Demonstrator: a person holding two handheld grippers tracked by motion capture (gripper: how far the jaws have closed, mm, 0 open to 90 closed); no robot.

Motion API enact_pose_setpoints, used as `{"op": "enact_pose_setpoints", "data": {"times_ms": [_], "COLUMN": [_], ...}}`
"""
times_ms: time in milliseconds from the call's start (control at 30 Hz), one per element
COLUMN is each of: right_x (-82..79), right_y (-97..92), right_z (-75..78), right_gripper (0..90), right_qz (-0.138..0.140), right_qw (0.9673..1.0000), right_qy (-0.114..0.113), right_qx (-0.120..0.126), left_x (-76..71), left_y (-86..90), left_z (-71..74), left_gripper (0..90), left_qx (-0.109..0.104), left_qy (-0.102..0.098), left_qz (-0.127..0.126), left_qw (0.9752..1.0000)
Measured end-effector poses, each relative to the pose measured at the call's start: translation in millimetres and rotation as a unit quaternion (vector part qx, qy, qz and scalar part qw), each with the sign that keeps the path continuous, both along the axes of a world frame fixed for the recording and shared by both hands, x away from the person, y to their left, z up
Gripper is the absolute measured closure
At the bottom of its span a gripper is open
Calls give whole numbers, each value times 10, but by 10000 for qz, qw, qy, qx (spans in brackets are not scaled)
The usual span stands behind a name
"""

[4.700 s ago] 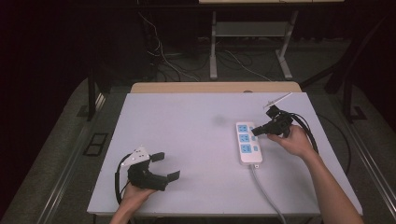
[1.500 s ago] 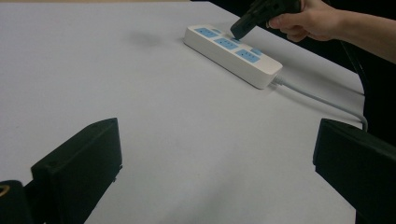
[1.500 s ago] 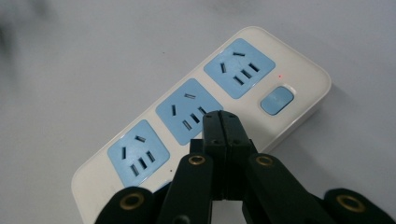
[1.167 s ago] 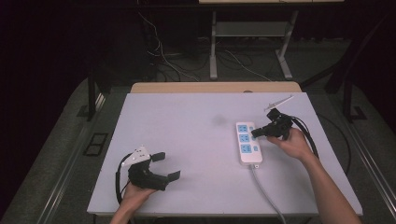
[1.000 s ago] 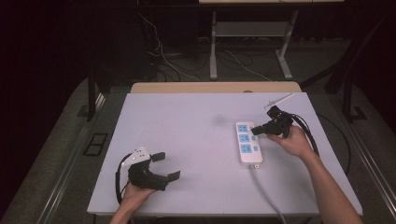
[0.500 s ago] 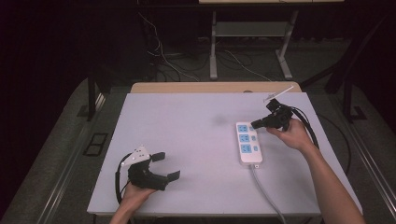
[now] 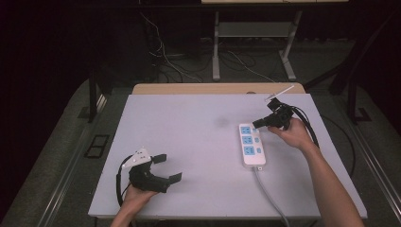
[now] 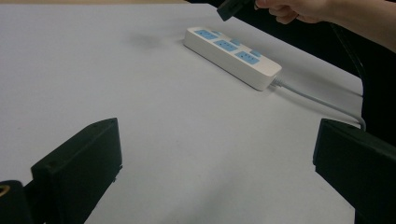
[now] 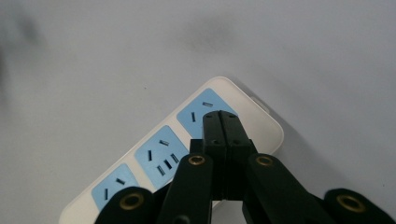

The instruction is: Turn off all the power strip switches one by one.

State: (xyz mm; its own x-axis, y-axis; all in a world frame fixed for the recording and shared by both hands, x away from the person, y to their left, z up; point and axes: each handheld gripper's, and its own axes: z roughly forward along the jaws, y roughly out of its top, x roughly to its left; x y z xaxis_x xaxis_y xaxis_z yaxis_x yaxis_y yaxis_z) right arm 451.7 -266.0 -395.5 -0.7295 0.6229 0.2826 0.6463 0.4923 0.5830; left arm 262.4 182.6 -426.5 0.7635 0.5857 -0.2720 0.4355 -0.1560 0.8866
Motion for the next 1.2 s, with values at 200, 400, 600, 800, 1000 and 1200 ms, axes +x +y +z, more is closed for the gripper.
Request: {"op": "enact_pose_setpoints", "data": {"times_ms": [200, 400, 600, 800, 1000, 1200], "right_x": [32, 63, 96, 107, 112, 95], "right_y": [-21, -31, -13, 9, -21, -14], "right_z": [-50, -94, -153, -198, -215, -222], "right_gripper": [900, 900, 900, 900, 900, 900], "right_qz": [-37, -52, -57, -60, -100, -131], "right_qw": [10000, 9999, 9999, 9997, 9997, 9998], "right_qy": [57, 108, 159, 193, 209, 154], "right_qx": [-7, 7, -3, -126, -28, -13], "left_x": [2, 2, 3, 1, -3, -3], "left_y": [1, 0, 2, -3, -3, -10], "left_z": [0, 0, -1, -1, 1, 0], "left_gripper": [0, 0, 0, 0, 0, 0], "left_qx": [4, 15, 16, 21, 16, 25], "left_qy": [1, -1, 1, 8, -2, -1], "left_qz": [2, -3, -1, -13, -14, -14], "left_qw": [10000, 10000, 10000, 10000, 10000, 10000]}}
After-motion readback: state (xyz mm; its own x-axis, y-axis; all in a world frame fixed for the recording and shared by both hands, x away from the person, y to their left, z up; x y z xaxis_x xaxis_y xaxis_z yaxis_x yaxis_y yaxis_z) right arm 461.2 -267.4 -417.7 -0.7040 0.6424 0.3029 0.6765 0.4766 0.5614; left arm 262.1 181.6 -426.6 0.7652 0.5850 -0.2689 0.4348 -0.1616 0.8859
